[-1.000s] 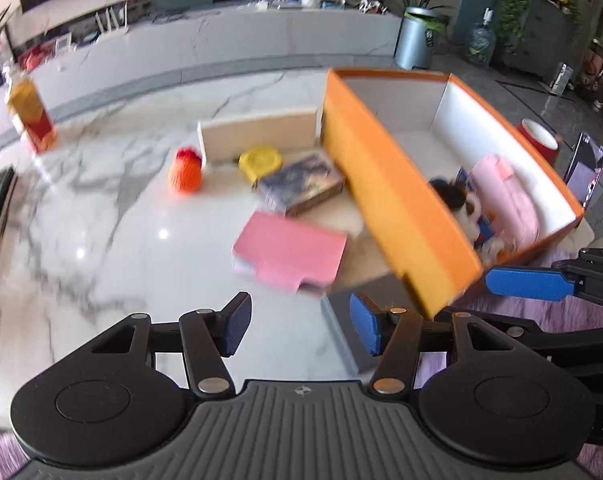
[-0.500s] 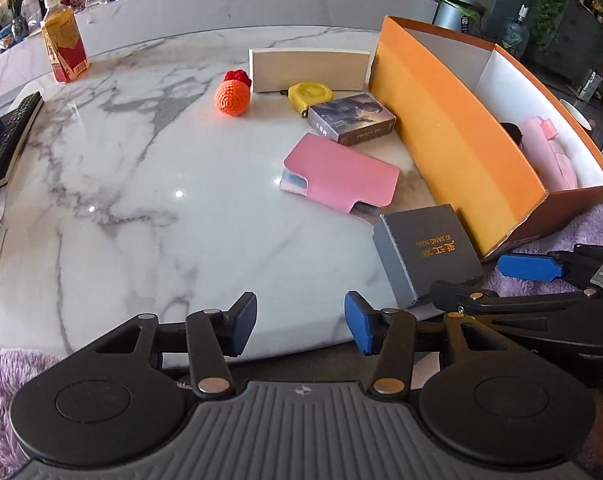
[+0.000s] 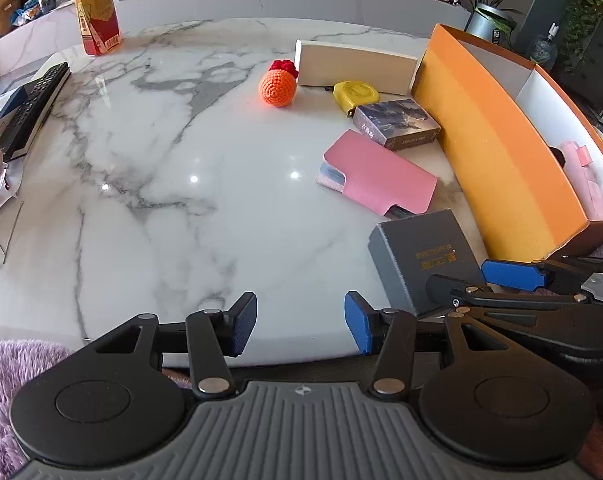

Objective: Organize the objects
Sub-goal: 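Lift the black box with the right gripper toward the orange box, then carry the black box over the orange box with the right gripper while the left grasps the pink wallet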

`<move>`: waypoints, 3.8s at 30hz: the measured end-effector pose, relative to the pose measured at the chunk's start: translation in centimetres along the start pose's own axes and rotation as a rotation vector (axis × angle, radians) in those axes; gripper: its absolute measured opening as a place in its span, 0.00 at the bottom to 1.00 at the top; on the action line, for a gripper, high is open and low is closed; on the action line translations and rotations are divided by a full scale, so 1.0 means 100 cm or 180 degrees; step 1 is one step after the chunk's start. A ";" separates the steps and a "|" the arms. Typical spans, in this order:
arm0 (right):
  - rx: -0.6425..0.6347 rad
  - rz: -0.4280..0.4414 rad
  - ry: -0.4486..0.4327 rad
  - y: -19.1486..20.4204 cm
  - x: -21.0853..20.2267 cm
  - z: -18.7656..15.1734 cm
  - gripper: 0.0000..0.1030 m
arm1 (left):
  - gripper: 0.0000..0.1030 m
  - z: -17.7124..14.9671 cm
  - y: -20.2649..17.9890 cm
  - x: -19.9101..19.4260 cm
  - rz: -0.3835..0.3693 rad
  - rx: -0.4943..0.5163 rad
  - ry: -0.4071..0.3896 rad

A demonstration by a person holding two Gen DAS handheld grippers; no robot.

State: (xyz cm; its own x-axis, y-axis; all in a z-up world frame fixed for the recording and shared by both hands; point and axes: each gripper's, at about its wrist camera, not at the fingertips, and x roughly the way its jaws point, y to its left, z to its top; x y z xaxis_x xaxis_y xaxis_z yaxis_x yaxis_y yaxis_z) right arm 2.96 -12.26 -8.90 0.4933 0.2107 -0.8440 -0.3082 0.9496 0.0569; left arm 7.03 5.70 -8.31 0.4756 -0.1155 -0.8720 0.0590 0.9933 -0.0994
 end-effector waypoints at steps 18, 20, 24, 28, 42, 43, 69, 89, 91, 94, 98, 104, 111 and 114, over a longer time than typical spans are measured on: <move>-0.0013 0.0247 0.0141 0.005 0.013 0.012 0.70 | 0.56 0.005 0.017 -0.003 -0.0074 -0.0147 -0.0001; -0.0029 0.0253 0.0151 0.008 0.016 0.014 0.73 | 0.56 0.006 0.019 -0.002 -0.0027 -0.0176 0.0013; -0.0114 0.0226 0.0177 0.014 0.024 0.017 0.78 | 0.56 0.007 0.024 -0.001 0.0018 -0.0228 0.0034; -0.0240 0.0197 0.0339 0.021 0.037 0.015 0.78 | 0.57 0.008 0.022 0.001 0.0037 -0.0204 0.0057; -0.0515 0.0248 0.0010 0.014 -0.002 0.023 0.75 | 0.61 0.031 0.004 -0.017 -0.0191 -0.0021 -0.0011; -0.0538 0.0243 -0.0054 0.013 -0.008 0.026 0.75 | 0.61 0.036 0.003 -0.021 -0.0222 -0.0052 -0.0034; -0.0624 -0.0479 -0.0430 -0.105 -0.036 0.123 0.75 | 0.83 0.088 0.006 0.080 -0.0610 -0.1684 0.0355; -0.0220 -0.0023 -0.0067 -0.138 0.009 0.116 0.75 | 0.39 0.089 -0.016 0.092 -0.0343 -0.1430 0.0205; -0.0156 0.0008 -0.0056 -0.140 0.010 0.115 0.75 | 0.32 0.091 -0.018 0.082 -0.0344 -0.1281 0.0087; -0.0124 0.0039 -0.0054 -0.141 0.009 0.114 0.75 | 0.24 0.100 -0.022 0.068 -0.0337 -0.1018 -0.0050; -0.0116 0.0059 -0.0065 -0.142 0.006 0.114 0.75 | 0.19 0.112 -0.034 0.059 -0.0345 -0.0672 -0.0042; -0.0059 0.0139 -0.0060 -0.150 0.000 0.114 0.75 | 0.17 0.121 -0.069 0.054 -0.0275 0.0264 0.0137; 0.0037 0.0232 -0.0057 -0.154 0.003 0.113 0.75 | 0.18 0.118 -0.105 0.057 -0.0396 0.0613 0.0254; 0.0088 0.0293 -0.0048 -0.155 0.005 0.112 0.75 | 0.17 0.115 -0.116 0.059 -0.0421 0.0637 0.0297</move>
State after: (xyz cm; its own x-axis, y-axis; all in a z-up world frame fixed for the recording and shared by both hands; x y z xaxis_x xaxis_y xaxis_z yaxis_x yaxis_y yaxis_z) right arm 17.09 -24.32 -4.21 0.4761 0.3005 -0.8265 -0.3303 0.9321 0.1487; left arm 19.22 -6.54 -6.83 0.3697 -0.2342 -0.8991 0.2923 0.9479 -0.1267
